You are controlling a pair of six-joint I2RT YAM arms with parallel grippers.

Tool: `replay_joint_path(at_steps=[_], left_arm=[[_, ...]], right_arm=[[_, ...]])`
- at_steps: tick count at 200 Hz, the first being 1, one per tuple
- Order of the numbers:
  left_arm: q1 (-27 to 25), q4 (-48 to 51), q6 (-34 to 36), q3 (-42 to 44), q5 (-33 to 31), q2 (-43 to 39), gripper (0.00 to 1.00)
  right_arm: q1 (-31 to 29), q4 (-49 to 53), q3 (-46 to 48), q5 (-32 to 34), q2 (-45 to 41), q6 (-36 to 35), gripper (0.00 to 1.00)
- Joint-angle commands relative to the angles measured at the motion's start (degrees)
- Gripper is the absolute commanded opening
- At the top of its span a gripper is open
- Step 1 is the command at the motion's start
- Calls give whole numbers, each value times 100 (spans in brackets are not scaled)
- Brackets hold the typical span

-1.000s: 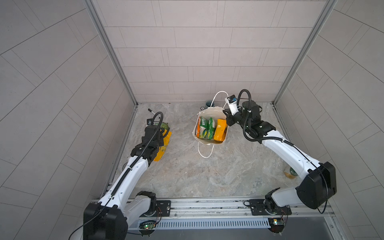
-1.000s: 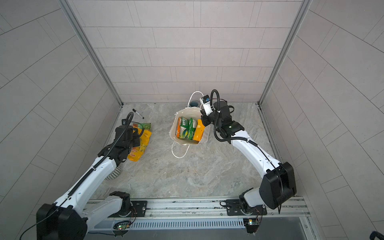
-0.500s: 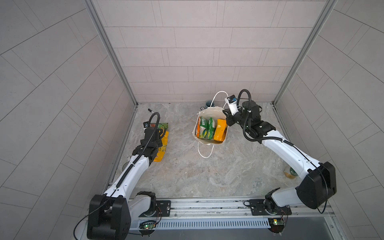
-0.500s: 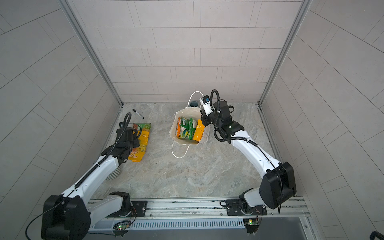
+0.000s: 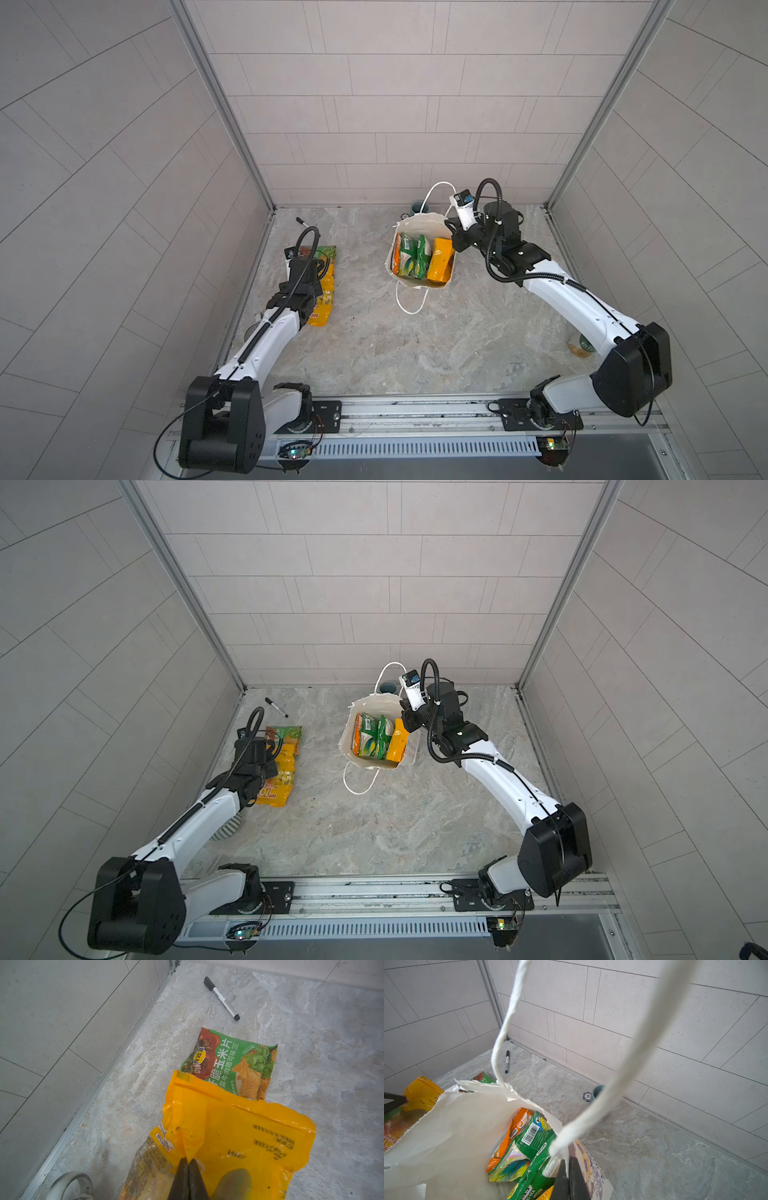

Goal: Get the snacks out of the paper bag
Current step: 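Open the left gripper to release the yellow packet on the table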

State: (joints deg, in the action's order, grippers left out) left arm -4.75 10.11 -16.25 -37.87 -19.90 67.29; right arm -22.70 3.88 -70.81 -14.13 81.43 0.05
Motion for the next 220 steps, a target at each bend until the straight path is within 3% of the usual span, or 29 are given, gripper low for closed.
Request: replay_joint_path(at_steps=[1,21,49,67,85,90,118,178,220], left_arm=[[30,-194,77,-109,-148,71,14],[27,-258,103,-137,-168,164,17],[35,-7,78,-315,-229,152,30],[35,-61,172,-387,319,60,51],[-20,-111,-49,-394,1027,6,54],[-39,-135,-87,-374,1137,17,59],[-58,-89,-324,-186,1182,108,78],[14,-29,-646,92,946,402,80],[223,-139,-726,60,1264,523,83]], right_arm=[[27,-372,-147,-67,-63,87,0],[29,-331,-174,-63,-57,76,0],[29,-381,-125,-89,-100,103,0],[29,-316,-170,-65,-106,83,0],[29,-381,-109,-62,-142,99,0],[29,-383,-117,-58,-139,100,0],[29,-387,-109,-64,-144,103,0],[26,-361,-171,-109,-90,134,0],[29,-347,-173,-115,-102,135,0]])
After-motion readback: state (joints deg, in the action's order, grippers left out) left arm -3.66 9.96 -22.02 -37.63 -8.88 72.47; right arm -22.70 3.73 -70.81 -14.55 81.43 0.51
